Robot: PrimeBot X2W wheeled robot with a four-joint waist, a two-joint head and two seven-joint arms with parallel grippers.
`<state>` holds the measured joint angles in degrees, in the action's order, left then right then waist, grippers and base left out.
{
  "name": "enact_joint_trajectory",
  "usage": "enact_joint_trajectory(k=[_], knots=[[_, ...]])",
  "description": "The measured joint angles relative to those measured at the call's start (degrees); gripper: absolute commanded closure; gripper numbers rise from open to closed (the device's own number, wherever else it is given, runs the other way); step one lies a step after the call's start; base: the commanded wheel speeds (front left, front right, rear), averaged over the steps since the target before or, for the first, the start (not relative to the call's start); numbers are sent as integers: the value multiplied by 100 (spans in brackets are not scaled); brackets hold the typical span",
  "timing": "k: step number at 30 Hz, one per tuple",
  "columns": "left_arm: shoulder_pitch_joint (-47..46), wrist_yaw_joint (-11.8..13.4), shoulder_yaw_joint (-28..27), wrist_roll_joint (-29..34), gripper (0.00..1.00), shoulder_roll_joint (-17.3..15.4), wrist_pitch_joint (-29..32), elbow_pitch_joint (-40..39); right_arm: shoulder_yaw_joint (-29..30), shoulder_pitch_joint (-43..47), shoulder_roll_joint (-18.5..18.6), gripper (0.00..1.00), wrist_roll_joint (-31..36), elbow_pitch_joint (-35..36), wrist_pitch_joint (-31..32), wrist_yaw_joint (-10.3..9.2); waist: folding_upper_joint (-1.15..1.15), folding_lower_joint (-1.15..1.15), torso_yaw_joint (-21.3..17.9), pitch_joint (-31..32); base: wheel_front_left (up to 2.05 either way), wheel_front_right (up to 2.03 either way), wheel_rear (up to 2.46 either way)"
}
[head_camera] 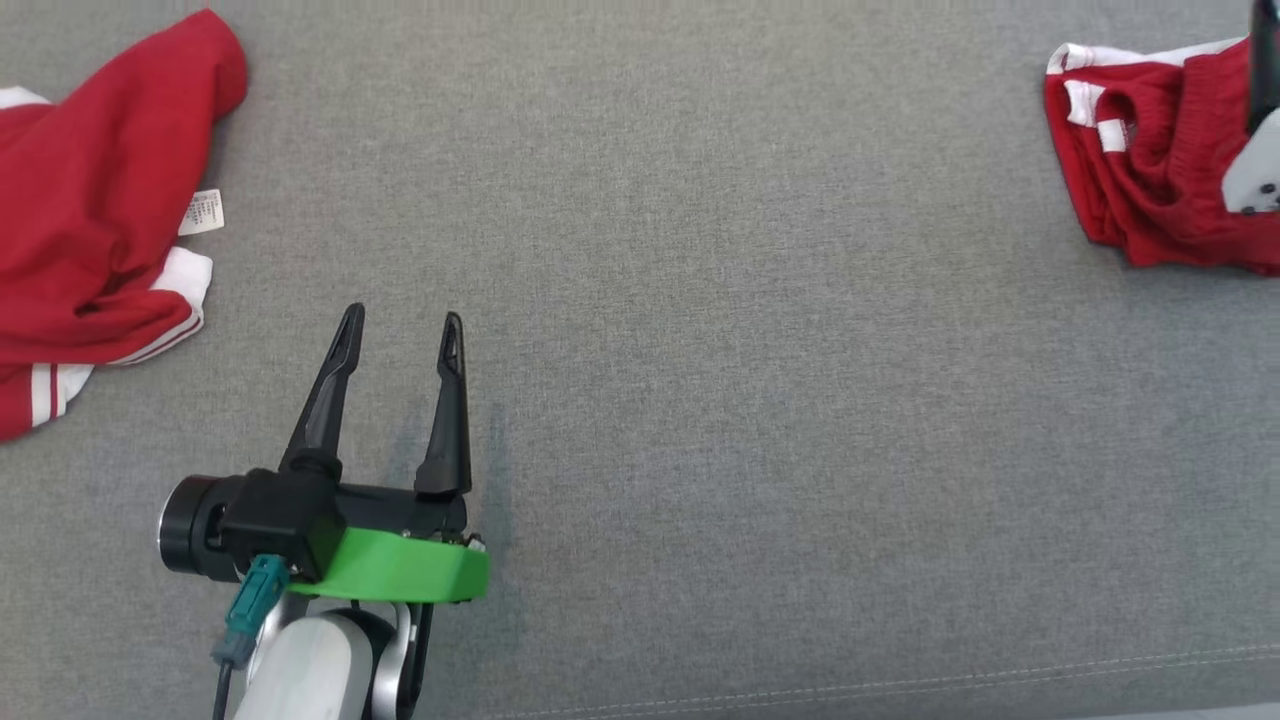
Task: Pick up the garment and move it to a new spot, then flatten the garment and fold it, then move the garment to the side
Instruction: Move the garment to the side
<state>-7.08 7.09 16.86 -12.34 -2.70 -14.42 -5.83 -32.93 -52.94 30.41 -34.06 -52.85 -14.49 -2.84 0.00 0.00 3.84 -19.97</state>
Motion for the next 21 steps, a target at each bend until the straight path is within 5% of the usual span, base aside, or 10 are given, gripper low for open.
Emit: enact_joint_trajectory(k=[14,21], knots=[[27,0,-240,-215,0,2,-1,602,346,705,-896,0,41,1543,-10,157,0,0,-324,951,0,0,0],[233,0,-437,-365,0,5,-1,869,478,1577,-1236,0,82,2037,-10,26,0,0,-460,1412,0,0,0]])
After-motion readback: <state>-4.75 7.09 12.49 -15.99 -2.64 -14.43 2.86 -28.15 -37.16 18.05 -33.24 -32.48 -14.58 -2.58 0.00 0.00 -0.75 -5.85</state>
